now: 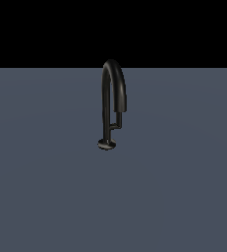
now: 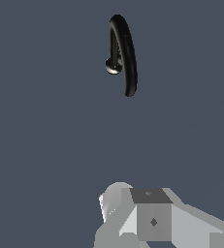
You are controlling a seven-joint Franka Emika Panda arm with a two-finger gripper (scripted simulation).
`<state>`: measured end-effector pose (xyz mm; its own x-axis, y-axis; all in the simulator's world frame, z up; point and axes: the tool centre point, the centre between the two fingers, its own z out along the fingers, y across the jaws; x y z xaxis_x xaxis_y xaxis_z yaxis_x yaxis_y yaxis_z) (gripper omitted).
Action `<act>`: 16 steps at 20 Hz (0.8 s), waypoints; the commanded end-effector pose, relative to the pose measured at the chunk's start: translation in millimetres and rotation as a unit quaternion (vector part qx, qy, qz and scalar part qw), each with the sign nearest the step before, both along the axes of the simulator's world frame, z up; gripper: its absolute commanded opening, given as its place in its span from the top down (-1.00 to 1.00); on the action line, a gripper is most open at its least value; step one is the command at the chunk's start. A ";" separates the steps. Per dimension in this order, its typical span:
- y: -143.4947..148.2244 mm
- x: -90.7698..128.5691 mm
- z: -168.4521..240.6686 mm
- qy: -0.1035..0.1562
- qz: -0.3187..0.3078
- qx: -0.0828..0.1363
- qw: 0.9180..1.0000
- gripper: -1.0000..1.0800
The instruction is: Turn on the faucet by rotating a designated handle.
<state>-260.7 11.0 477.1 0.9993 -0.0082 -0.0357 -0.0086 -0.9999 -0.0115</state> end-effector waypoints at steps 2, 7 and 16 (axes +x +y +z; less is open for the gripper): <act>0.2 0.0 0.1 0.000 0.000 0.000 1.000 1.00; 0.7 4.7 -0.6 0.006 -0.005 0.004 1.000 1.00; 3.5 29.7 -4.8 0.038 -0.031 0.027 0.998 1.00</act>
<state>-236.4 14.0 473.5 0.9936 -0.0552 -0.0986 -0.0608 -0.9967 -0.0543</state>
